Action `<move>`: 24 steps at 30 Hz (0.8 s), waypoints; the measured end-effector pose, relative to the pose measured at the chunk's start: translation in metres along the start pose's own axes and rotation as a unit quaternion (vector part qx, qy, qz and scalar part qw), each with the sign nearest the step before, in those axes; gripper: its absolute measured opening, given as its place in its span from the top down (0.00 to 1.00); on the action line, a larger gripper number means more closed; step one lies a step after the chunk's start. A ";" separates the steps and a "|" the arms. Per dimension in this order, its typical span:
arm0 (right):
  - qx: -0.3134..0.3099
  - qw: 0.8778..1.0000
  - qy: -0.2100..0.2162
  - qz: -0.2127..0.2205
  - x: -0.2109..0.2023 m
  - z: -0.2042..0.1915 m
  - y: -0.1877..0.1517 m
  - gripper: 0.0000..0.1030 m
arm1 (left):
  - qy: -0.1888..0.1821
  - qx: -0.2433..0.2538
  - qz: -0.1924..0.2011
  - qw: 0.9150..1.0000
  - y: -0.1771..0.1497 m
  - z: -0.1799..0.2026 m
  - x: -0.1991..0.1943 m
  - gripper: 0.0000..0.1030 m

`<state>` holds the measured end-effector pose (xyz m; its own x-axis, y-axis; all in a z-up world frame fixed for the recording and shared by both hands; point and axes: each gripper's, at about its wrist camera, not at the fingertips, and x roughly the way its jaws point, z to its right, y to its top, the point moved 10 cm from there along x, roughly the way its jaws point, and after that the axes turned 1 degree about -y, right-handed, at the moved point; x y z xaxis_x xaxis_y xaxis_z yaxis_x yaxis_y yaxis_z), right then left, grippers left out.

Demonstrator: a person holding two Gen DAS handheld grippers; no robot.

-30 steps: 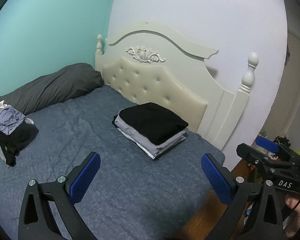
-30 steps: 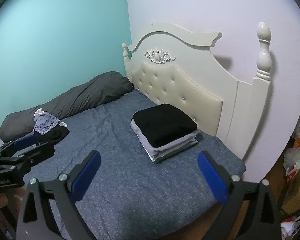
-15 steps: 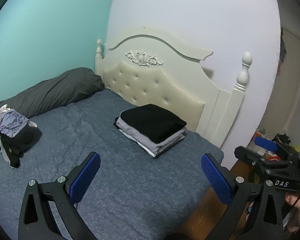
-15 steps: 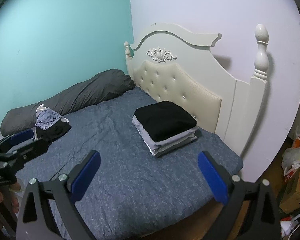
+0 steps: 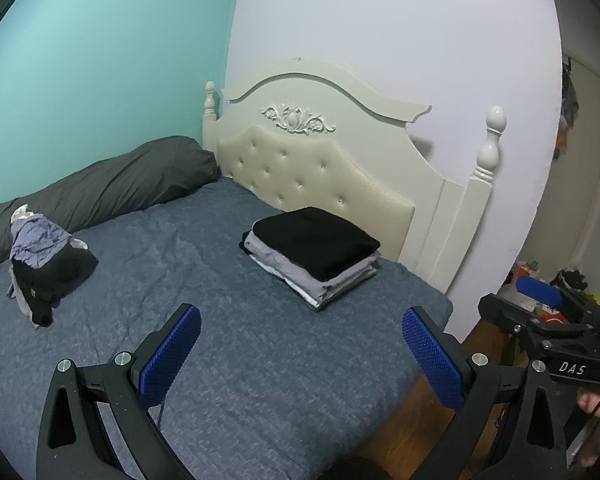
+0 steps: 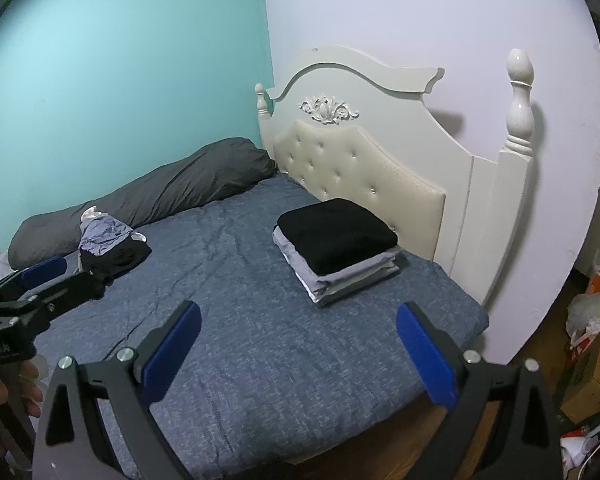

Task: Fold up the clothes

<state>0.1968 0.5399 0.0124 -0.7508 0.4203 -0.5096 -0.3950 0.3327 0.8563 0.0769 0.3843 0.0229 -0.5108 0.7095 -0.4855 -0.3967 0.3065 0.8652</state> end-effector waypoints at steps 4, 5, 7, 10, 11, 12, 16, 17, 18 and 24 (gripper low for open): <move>0.000 1.000 0.002 0.003 -0.005 -0.002 -0.002 0.04 | 0.003 0.002 0.001 1.000 -0.004 -0.001 -0.005 0.00; 0.001 1.000 0.002 0.003 -0.005 -0.002 -0.003 0.04 | 0.003 0.004 0.001 1.000 -0.005 -0.001 -0.006 0.00; 0.001 1.000 0.002 0.004 -0.005 -0.003 -0.004 0.04 | 0.001 0.005 0.000 1.000 -0.006 0.000 -0.007 0.00; 0.001 1.000 0.003 0.002 -0.005 -0.004 -0.006 0.04 | -0.001 0.000 0.000 1.000 -0.007 -0.001 -0.009 0.00; 0.002 1.000 0.003 0.002 -0.005 -0.004 -0.006 0.04 | -0.001 -0.001 0.001 1.000 -0.008 -0.002 -0.010 0.00; 0.001 1.000 0.003 0.003 -0.005 -0.004 -0.006 0.04 | -0.002 -0.002 0.002 1.000 -0.008 -0.002 -0.010 0.00; 0.003 1.000 0.001 0.003 -0.006 -0.003 -0.007 0.04 | -0.006 -0.003 0.000 1.000 -0.010 -0.002 -0.011 0.00; 0.003 1.000 0.000 0.002 -0.006 -0.002 -0.007 0.04 | -0.005 -0.002 -0.001 1.000 -0.011 -0.002 -0.010 0.00; 0.004 1.000 0.000 0.002 -0.006 -0.001 -0.007 0.04 | -0.005 0.000 -0.002 1.000 -0.012 -0.002 -0.010 0.00; 0.005 1.000 -0.001 0.000 -0.005 0.000 -0.008 0.04 | -0.008 0.005 -0.004 1.000 -0.015 0.000 -0.009 0.00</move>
<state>0.2043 0.5350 0.0081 -0.7505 0.4216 -0.5089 -0.3894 0.3400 0.8560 0.0869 0.3734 0.0145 -0.4956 0.7168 -0.4905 -0.3929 0.3186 0.8626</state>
